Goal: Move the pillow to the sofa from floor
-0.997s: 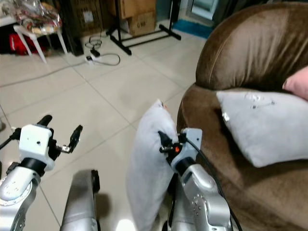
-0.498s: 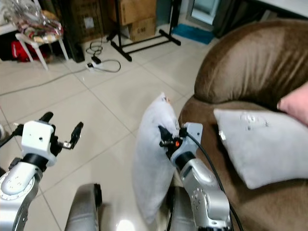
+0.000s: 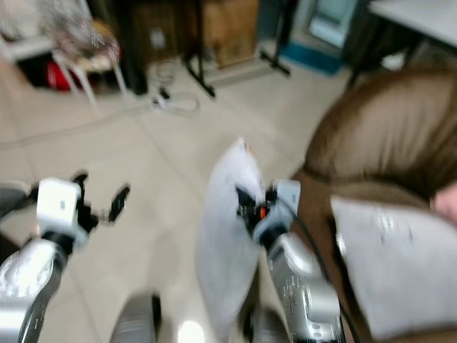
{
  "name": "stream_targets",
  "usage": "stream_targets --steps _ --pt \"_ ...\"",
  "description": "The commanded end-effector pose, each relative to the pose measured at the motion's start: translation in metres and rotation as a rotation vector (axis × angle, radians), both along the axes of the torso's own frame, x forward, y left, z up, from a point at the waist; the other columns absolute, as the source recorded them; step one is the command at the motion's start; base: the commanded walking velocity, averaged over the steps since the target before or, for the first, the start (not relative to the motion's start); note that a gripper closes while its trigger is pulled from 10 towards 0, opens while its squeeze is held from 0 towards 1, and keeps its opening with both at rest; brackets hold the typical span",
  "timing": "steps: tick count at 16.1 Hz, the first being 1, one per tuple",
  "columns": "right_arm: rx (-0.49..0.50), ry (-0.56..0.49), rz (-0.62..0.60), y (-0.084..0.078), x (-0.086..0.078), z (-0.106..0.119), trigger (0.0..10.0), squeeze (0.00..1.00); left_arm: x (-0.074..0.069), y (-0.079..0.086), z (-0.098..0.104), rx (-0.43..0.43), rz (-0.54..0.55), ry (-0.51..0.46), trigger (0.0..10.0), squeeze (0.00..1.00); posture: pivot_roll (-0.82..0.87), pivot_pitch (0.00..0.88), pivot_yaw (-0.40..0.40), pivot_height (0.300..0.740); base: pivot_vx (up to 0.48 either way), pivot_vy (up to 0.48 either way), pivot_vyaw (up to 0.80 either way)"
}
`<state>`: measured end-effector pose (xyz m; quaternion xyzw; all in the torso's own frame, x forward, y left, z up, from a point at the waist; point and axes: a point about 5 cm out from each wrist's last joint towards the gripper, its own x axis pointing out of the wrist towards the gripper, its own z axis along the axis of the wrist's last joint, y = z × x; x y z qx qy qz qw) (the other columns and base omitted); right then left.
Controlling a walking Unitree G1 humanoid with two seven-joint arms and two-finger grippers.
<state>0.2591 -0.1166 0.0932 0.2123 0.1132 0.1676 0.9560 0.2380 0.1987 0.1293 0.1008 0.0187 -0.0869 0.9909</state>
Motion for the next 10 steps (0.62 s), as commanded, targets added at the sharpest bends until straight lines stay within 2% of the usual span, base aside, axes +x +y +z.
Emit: stream_targets --steps 1,2,3,4,10 --pt "0.014 -0.064 -0.007 -0.0008 0.0047 0.0139 10.0 0.0 0.0004 -0.0003 0.003 0.005 -0.012 -0.014 0.0 0.59 0.06 0.0 -0.039 0.697 0.0 0.0 0.0" --pt "0.015 -0.064 -0.007 -0.0006 0.0048 0.014 10.0 0.0 0.0004 0.0 0.0033 0.001 -0.013 -0.013 0.0 0.59 0.06 0.0 -0.037 0.702 0.0 0.0 0.0" --pt "0.015 -0.064 -0.008 -0.0008 0.0045 0.014 10.0 0.0 0.0003 0.0001 0.0035 -0.001 -0.013 -0.011 0.0 0.03 0.06 0.0 -0.037 0.707 0.0 0.0 0.0" --pt "0.015 -0.063 -0.011 -0.0017 0.0037 0.0135 10.0 0.0 0.0 0.0002 0.0039 -0.003 -0.013 -0.009 0.0 0.0 0.06 0.0 -0.037 0.717 0.0 0.0 0.0" --pt "0.022 -0.067 -0.023 -0.0014 0.0042 0.0142 10.0 0.0 0.0024 0.0001 0.0052 0.01 -0.023 -0.016 0.0 0.0 0.06 0.0 -0.024 0.74 0.0 0.0 0.0"
